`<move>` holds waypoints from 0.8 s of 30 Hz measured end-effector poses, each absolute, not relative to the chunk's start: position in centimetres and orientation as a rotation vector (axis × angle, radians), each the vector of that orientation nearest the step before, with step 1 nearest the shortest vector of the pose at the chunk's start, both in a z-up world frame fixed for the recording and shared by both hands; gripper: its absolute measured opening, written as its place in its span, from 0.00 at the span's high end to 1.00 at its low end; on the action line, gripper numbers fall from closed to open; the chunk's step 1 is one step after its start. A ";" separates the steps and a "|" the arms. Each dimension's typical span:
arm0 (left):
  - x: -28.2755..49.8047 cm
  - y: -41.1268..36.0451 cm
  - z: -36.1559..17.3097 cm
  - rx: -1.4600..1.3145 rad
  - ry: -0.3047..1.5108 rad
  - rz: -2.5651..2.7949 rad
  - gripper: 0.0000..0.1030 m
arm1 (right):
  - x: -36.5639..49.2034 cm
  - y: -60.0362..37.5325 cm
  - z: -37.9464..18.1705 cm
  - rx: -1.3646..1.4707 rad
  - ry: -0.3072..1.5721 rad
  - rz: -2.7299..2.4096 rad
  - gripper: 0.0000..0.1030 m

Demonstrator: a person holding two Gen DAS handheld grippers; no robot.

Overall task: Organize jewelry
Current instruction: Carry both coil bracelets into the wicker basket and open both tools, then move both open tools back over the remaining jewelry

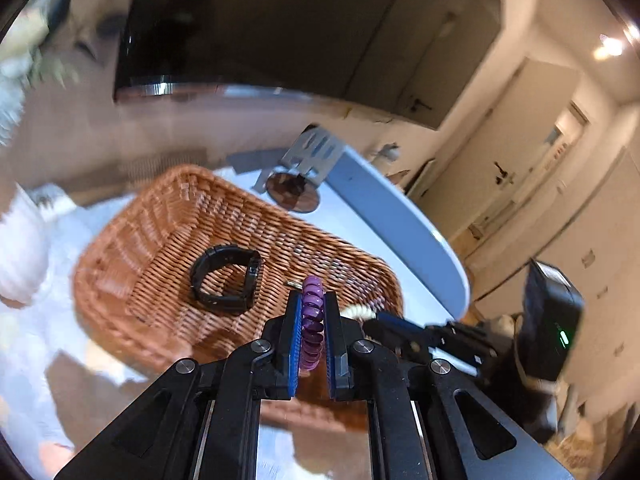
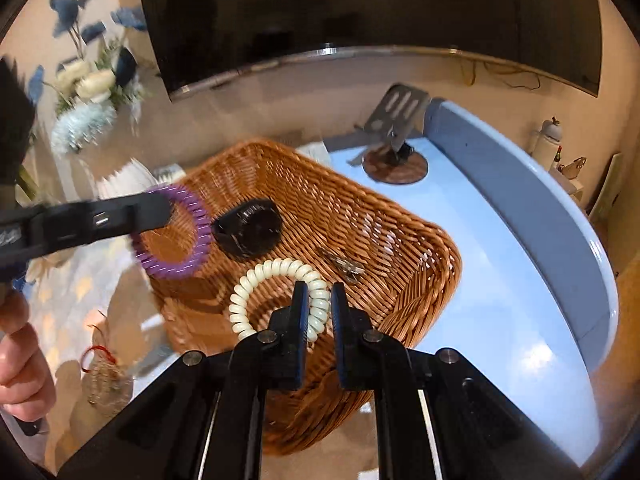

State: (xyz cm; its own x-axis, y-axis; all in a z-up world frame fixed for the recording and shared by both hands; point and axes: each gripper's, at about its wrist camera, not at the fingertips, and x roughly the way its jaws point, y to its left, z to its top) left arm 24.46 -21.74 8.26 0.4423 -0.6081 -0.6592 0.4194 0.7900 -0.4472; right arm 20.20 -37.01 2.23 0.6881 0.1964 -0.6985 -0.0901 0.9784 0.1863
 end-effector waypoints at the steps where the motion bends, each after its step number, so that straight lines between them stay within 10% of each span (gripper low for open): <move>1: 24.9 -22.2 7.4 -0.241 0.930 -0.634 0.90 | 20.5 -37.0 1.9 0.132 0.807 0.162 0.87; 14: 26.3 -24.2 2.8 -0.200 1.050 -0.560 0.89 | 22.2 -36.7 -0.3 0.097 0.885 0.197 0.86; 18: 25.0 -23.2 3.6 -0.185 1.053 -0.581 0.54 | 21.8 -37.2 0.0 0.166 0.878 0.218 0.85; 24: 21.4 -19.6 6.9 -0.200 0.977 -0.610 0.51 | 19.2 -37.2 2.0 0.179 0.831 0.216 0.84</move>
State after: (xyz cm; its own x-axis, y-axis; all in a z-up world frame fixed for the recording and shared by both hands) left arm 21.42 -19.57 6.88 0.4093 -0.5672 -0.7147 0.3927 0.8165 -0.4231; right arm 19.24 -37.22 2.02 0.6542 0.2595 -0.7104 -0.1198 0.9630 0.2415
